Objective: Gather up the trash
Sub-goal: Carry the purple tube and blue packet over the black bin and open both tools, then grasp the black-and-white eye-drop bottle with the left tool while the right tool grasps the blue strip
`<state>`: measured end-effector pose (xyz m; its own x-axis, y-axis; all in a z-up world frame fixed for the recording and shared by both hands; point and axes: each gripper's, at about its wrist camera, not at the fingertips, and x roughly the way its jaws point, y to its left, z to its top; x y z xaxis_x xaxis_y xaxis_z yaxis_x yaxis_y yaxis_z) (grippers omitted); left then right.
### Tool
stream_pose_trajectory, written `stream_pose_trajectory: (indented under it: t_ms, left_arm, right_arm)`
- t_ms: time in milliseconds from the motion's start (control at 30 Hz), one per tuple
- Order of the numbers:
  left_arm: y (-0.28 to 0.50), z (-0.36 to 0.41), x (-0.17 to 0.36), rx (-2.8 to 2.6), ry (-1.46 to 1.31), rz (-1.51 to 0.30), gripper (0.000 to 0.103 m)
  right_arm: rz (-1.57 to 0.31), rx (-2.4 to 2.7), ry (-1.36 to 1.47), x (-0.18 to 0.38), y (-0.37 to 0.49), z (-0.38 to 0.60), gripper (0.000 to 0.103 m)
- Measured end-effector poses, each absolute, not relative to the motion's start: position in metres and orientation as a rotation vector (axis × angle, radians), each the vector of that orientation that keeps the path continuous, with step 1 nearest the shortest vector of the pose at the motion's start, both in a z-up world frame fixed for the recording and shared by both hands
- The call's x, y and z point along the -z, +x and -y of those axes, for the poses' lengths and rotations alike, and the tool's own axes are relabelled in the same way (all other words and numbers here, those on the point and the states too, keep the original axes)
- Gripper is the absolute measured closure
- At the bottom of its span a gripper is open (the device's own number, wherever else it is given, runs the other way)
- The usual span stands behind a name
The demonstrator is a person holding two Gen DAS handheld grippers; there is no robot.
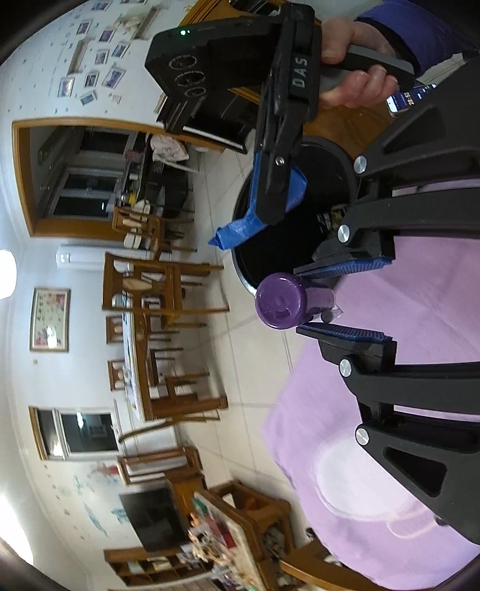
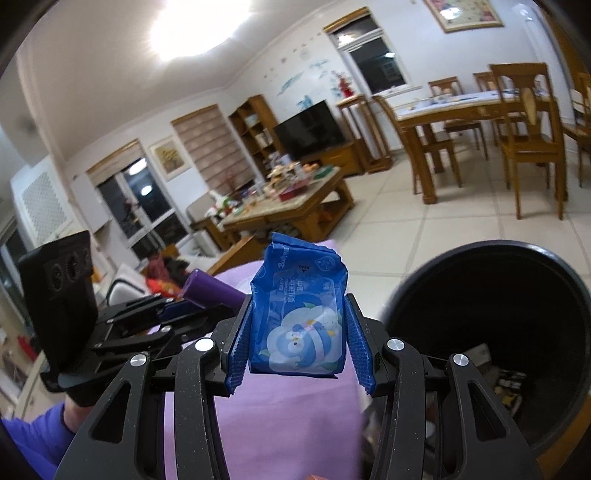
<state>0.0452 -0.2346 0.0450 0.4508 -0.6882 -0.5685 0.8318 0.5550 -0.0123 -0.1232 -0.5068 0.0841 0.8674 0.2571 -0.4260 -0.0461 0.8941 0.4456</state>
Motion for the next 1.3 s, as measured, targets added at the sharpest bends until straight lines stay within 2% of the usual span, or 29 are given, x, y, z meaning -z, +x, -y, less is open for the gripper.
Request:
stream_pose_trajectory:
  t_ms: [500,967,1067,1133,1200,1233,1300]
  left_arm:
    - [0.043,0.337,-0.011,1.046,0.331,-0.595,0.078]
    - [0.04,0.372,0.015,1.067,0.384,-0.652,0.078]
    - [0.038,0.379,0.018,1.071,0.392,-0.674,0.078]
    - [0.038,0.378,0.017,1.069,0.395,-0.675,0.076]
    - [0.039,0.376,0.015,1.062,0.401,-0.675,0.076]
    - [0.038,0.375,0.014,1.063,0.4,-0.678,0.073]
    - [0.037,0.37,0.01,1.058,0.396,-0.675,0.058]
  right_arm:
    - [-0.513,0.016,0.573,-0.024,-0.165,0.631,0.056]
    - [-0.559,0.076,0.622,0.016,-0.16,0.653,0.056]
    - [-0.565,0.089,0.627,0.017,-0.159,0.653,0.053]
    - [-0.568,0.087,0.629,0.015,-0.157,0.652,0.048]
    - [-0.565,0.091,0.627,0.013,-0.156,0.65,0.038]
    - [-0.565,0.093,0.624,0.012,-0.156,0.65,0.038]
    - [-0.564,0.094,0.621,0.009,-0.156,0.646,0.037]
